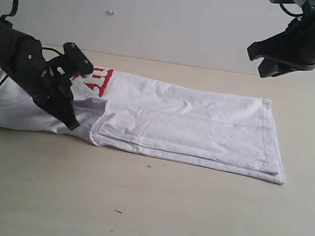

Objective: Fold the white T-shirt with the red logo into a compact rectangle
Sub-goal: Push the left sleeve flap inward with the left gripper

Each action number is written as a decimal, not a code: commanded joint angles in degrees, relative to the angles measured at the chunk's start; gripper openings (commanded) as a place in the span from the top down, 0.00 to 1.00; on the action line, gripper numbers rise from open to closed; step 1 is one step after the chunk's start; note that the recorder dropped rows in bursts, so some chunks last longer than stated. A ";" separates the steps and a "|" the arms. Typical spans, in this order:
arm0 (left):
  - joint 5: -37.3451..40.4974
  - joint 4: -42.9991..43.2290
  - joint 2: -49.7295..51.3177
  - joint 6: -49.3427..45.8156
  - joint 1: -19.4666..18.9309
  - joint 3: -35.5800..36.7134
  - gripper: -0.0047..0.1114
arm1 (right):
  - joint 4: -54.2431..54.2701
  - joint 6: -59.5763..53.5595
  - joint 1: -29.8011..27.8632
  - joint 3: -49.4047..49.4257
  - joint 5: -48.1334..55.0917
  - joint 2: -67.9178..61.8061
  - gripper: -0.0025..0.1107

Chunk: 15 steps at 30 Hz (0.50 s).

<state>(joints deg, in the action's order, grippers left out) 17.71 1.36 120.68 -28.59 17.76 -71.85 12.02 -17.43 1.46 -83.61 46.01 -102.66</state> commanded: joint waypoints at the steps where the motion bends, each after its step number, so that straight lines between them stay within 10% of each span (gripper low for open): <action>1: -4.26 -0.56 0.25 0.55 -0.16 -1.50 0.96 | -0.03 -0.47 -0.04 0.26 -0.73 0.71 0.77; 15: -14.85 -0.56 1.99 0.55 -0.16 -4.74 0.96 | -0.03 -0.47 -0.04 0.26 -1.19 0.71 0.77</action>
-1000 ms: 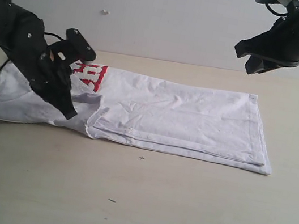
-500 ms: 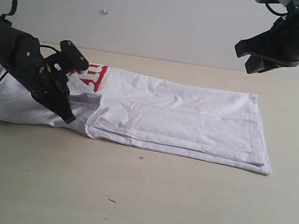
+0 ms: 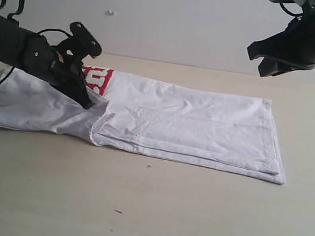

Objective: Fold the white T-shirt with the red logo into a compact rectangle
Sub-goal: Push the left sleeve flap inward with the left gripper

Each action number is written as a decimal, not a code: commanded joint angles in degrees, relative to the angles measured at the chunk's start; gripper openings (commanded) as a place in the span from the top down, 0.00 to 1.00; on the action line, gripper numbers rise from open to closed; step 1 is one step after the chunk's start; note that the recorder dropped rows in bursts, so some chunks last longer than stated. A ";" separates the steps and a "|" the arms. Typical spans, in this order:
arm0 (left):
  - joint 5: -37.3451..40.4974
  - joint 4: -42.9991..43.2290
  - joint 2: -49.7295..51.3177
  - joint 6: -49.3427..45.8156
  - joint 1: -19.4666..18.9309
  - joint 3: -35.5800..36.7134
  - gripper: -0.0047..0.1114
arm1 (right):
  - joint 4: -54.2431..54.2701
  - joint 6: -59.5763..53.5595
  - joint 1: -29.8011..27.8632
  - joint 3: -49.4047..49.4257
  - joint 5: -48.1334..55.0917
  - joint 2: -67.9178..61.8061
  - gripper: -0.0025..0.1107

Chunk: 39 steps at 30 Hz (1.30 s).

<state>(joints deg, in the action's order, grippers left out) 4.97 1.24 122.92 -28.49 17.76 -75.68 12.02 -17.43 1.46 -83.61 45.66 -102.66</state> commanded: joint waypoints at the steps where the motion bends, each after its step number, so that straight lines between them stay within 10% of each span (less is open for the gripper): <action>1: -2.33 -0.44 -0.25 0.46 -0.16 -0.91 0.96 | -0.03 -0.47 -0.04 0.26 -0.84 0.71 0.77; 22: 9.66 -0.54 0.29 2.09 9.48 -0.91 0.96 | -0.03 -0.47 -0.04 0.26 -0.21 0.71 0.77; 34: 8.44 -0.54 0.50 4.62 8.87 -0.91 0.96 | -0.03 -0.47 -0.04 0.26 -0.19 0.71 0.77; 39: 9.33 -0.54 -5.43 13.33 2.84 -0.91 0.94 | -0.03 -0.47 -0.04 0.26 -0.19 0.71 0.77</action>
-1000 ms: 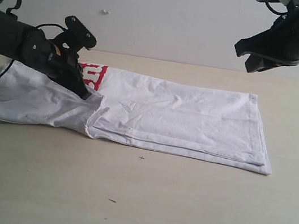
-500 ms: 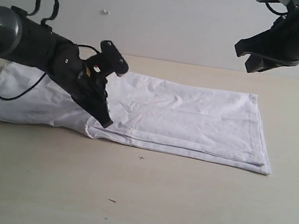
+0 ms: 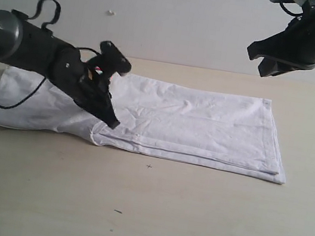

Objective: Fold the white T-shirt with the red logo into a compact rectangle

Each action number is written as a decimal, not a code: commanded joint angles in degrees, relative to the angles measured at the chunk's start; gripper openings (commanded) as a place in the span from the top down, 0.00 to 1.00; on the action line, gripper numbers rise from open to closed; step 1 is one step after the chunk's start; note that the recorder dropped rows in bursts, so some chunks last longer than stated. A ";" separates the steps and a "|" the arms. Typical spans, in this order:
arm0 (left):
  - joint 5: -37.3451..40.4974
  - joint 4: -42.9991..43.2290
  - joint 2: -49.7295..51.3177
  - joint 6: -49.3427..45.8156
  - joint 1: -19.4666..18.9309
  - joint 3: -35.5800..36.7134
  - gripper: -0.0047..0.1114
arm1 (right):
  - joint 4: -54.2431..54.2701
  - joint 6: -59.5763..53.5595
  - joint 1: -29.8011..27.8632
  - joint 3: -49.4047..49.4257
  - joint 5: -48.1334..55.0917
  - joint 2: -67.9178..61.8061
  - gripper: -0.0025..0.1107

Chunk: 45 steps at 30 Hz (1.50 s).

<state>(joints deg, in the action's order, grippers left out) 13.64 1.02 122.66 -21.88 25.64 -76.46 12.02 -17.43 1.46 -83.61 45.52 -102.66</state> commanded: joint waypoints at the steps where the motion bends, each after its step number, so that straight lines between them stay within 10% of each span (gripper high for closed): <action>1: 2.21 -0.32 -6.33 9.75 -7.69 -0.13 0.86 | -0.03 -0.47 -0.04 0.26 -0.06 0.71 0.77; 7: 7.06 -0.32 -5.51 22.80 -18.57 -0.13 0.51 | -0.03 -0.34 -0.04 0.26 -0.07 0.71 0.77; 16: 13.19 -16.25 1.49 18.78 -31.07 -4.69 0.53 | -0.03 -0.34 -0.04 0.26 -0.31 0.71 0.77; 27: 11.39 -28.88 7.58 6.73 -31.89 -5.69 0.55 | -0.03 -0.34 -0.04 0.26 -0.90 0.61 0.77; 35: 15.35 -30.10 7.44 2.51 -31.89 -5.69 0.96 | -0.03 -0.34 -0.04 0.26 -0.90 0.61 0.77; 45: 16.25 -30.02 -0.84 2.51 -31.54 -5.69 0.96 | -1.01 -0.01 -0.04 0.26 -1.01 0.61 0.77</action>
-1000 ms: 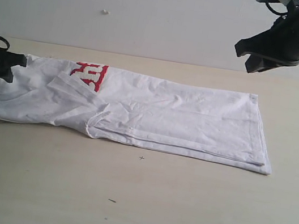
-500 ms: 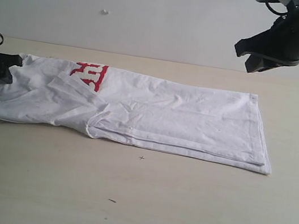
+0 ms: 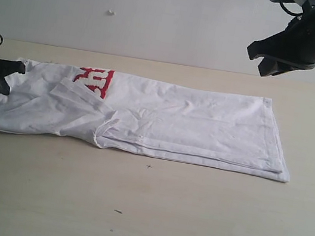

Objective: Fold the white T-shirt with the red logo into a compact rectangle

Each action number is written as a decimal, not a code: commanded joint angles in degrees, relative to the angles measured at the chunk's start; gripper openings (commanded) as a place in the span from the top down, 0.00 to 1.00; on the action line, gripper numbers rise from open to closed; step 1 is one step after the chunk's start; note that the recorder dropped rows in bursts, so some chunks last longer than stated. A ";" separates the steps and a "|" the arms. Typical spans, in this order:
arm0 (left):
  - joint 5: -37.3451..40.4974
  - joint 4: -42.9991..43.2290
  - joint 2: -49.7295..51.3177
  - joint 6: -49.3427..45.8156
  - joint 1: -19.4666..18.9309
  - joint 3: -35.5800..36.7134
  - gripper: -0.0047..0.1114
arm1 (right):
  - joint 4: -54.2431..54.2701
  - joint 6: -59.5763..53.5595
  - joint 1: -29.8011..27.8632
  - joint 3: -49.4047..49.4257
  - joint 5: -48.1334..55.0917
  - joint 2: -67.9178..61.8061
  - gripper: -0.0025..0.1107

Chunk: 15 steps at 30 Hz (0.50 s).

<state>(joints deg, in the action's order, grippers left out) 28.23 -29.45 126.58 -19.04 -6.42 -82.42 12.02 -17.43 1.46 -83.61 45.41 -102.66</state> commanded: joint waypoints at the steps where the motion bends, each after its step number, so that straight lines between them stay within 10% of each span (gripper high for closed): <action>1: 1.92 0.45 -6.17 -0.34 0.69 0.27 0.96 | -1.90 1.24 -0.04 0.26 -1.03 0.61 0.77; 9: 3.39 0.45 -15.13 -0.72 8.02 -0.87 0.96 | -9.05 11.43 -2.62 0.26 -1.13 0.61 0.77; 15: 6.39 0.45 -16.25 -1.92 21.27 -6.74 0.96 | -4.75 11.32 -6.89 0.26 -0.92 0.61 0.77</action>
<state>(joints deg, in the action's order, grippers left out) 33.74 -28.88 111.04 -20.54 8.88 -86.59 4.88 -6.27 -3.60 -83.61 45.09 -102.66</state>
